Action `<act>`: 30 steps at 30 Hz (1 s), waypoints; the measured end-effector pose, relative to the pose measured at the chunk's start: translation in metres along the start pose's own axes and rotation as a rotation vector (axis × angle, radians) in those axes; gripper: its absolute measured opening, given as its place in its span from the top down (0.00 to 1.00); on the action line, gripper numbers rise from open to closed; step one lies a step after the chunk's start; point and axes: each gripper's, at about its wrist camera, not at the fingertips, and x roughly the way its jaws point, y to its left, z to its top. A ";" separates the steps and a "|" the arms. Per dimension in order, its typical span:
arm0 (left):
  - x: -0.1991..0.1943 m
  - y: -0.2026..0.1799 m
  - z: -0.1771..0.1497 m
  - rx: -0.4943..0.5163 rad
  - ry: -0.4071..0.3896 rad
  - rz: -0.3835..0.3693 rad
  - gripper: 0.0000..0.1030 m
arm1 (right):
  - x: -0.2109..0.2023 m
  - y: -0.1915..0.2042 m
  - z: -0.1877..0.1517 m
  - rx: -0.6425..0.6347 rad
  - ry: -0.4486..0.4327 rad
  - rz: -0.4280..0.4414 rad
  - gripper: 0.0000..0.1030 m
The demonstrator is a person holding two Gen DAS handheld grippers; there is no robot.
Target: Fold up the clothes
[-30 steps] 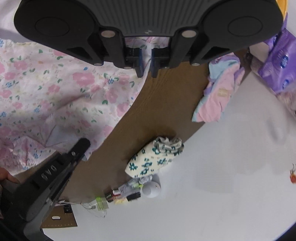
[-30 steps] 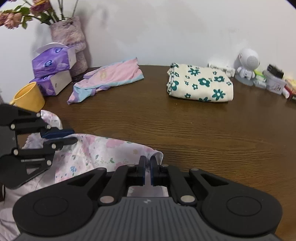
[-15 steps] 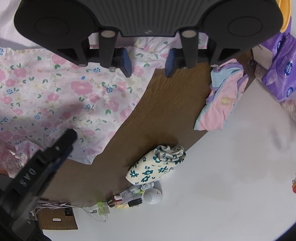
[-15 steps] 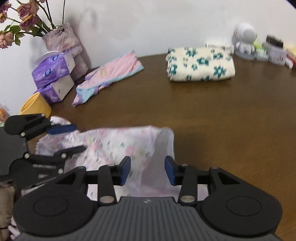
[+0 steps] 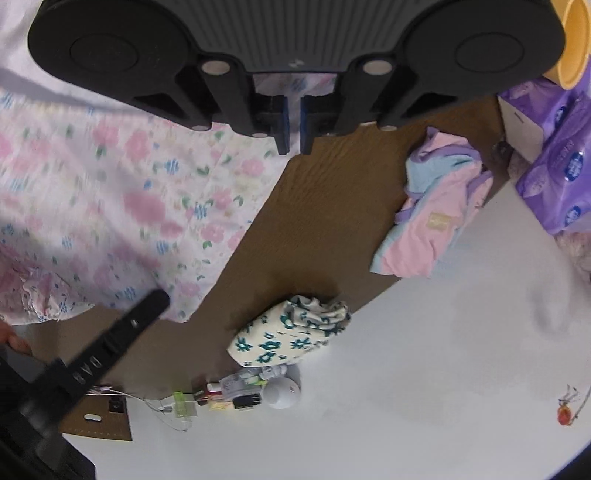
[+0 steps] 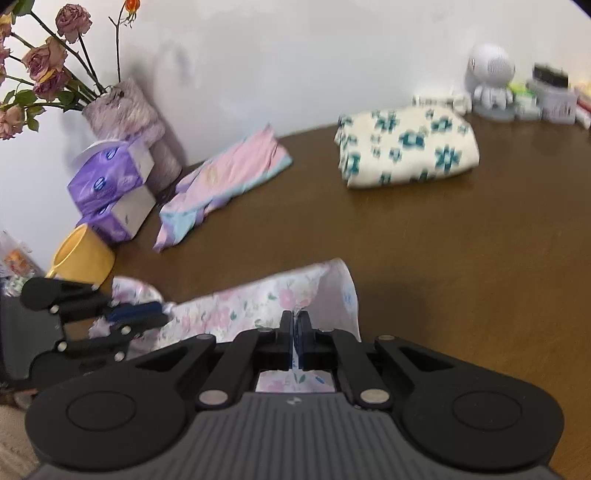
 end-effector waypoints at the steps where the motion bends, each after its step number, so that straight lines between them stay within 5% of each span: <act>1: 0.001 0.000 0.000 0.004 0.004 0.009 0.96 | 0.002 0.000 0.004 -0.009 -0.001 -0.012 0.98; 15: 0.016 0.002 -0.005 0.005 0.049 0.061 0.95 | 0.051 -0.009 0.002 -0.027 0.048 -0.084 0.98; 19: 0.013 0.006 -0.003 -0.023 0.045 0.062 0.88 | 0.039 -0.009 0.004 -0.002 0.023 -0.074 0.84; 20: 0.009 0.008 -0.002 -0.035 0.036 0.056 0.84 | 0.026 -0.008 0.005 0.000 -0.011 -0.070 0.78; 22: -0.001 0.010 0.001 -0.057 -0.001 0.055 0.69 | 0.000 -0.006 0.007 0.005 -0.081 -0.063 0.46; 25: -0.017 0.008 0.008 -0.073 -0.064 0.058 0.46 | -0.045 0.004 -0.002 -0.046 -0.169 -0.090 0.42; 30: -0.039 -0.011 0.016 -0.038 -0.131 0.022 0.28 | -0.088 0.009 -0.042 -0.103 -0.186 -0.150 0.39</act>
